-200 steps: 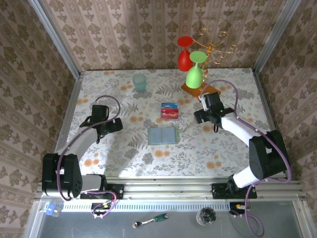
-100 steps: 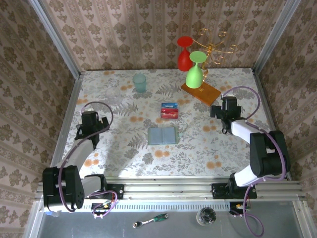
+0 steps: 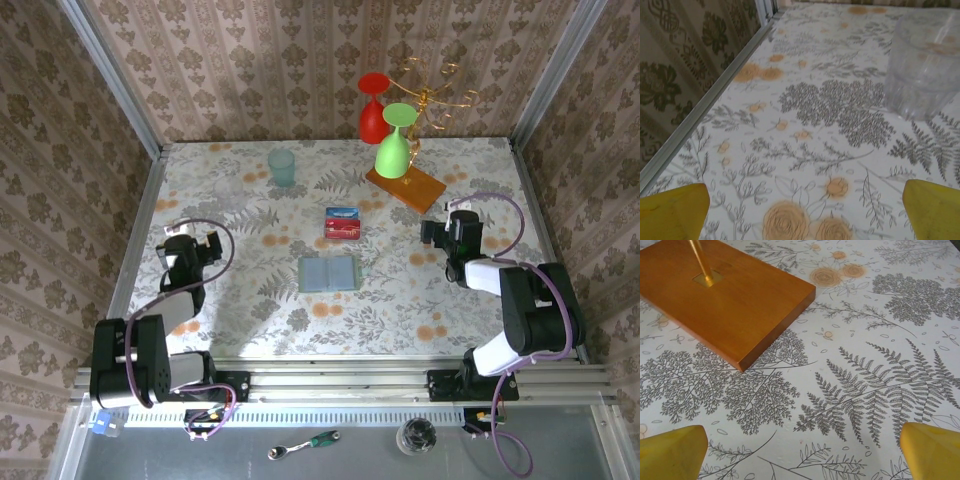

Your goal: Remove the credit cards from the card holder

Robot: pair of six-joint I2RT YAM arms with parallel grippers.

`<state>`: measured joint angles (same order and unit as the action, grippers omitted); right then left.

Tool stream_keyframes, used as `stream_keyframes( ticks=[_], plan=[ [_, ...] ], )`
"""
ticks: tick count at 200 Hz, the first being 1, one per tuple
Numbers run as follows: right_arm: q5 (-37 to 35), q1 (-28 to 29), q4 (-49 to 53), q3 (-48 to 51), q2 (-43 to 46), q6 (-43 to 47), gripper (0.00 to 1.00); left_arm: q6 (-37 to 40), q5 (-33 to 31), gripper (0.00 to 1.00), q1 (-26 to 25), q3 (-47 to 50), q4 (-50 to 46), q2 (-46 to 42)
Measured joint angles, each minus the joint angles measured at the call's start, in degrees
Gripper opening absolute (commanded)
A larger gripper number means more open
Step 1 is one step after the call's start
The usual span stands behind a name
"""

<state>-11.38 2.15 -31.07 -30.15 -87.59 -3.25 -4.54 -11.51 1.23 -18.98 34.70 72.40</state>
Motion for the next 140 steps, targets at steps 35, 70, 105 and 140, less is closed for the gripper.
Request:
stream_keyframes(
  ticks=[35, 70, 105, 140],
  plan=[
    [2.08, 0.02, -6.45, 3.19, 0.48, 0.46, 1.0, 1.22, 2.64, 1.0, 0.0, -0.35, 7.82, 7.28],
    [4.26, -0.04, -10.86, 5.66, 0.46, 0.7, 1.0, 3.04, 5.81, 1.0, -0.17, -1.38, 11.82, 13.14],
    [5.75, -0.09, -14.16, 6.16, 0.42, 1.16, 1.0, 4.11, 7.34, 1.0, -0.48, -1.27, 17.27, 16.57],
    [5.92, -0.2, -15.45, 6.19, 0.42, 1.31, 1.0, 5.57, 6.99, 1.0, -2.23, -1.51, 17.64, 16.63]
  ],
)
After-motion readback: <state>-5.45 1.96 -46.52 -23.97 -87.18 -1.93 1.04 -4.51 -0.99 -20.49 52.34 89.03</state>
